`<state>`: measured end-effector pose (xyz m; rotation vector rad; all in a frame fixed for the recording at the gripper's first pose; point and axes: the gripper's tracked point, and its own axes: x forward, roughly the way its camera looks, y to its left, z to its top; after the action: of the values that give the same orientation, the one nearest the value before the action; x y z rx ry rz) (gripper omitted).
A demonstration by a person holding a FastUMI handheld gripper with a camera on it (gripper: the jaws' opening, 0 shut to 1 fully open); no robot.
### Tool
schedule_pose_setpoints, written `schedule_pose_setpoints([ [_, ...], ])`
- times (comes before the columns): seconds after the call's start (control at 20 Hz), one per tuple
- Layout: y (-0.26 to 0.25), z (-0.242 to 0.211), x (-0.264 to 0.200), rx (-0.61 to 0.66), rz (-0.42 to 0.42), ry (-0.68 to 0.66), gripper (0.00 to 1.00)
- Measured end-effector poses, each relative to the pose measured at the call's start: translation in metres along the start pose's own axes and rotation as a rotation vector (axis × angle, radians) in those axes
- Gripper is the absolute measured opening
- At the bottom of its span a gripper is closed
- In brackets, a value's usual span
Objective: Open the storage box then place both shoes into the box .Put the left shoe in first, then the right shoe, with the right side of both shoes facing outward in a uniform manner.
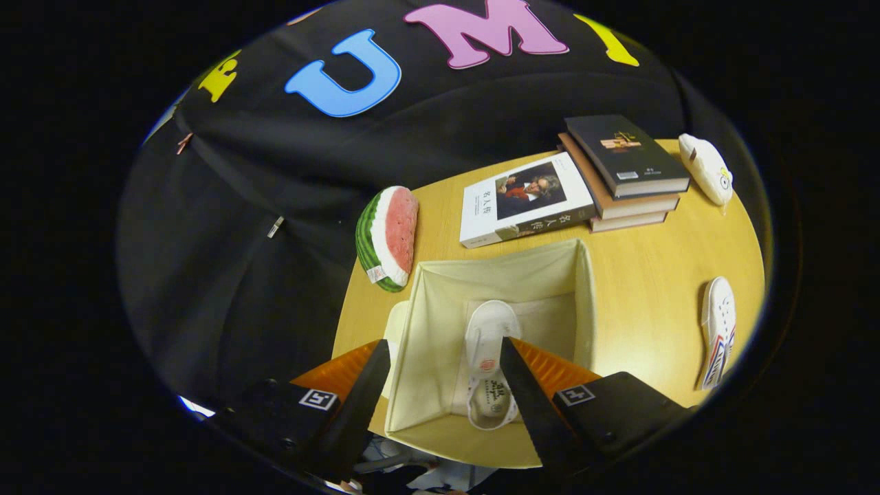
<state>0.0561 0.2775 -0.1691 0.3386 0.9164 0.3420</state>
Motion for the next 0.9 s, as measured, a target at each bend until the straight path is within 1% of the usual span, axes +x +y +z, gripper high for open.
schedule_pose_setpoints([
  [0.25, -0.060, 0.019, -0.057, -0.092, -0.049, -0.080, 0.99],
  [0.5, -0.140, 0.026, -0.098, -0.159, -0.154, -0.144, 0.99],
  [0.6, -0.172, 0.023, -0.112, -0.162, -0.187, -0.142, 0.99],
  [0.9, -0.288, 0.016, -0.148, -0.131, -0.323, -0.119, 0.99],
])
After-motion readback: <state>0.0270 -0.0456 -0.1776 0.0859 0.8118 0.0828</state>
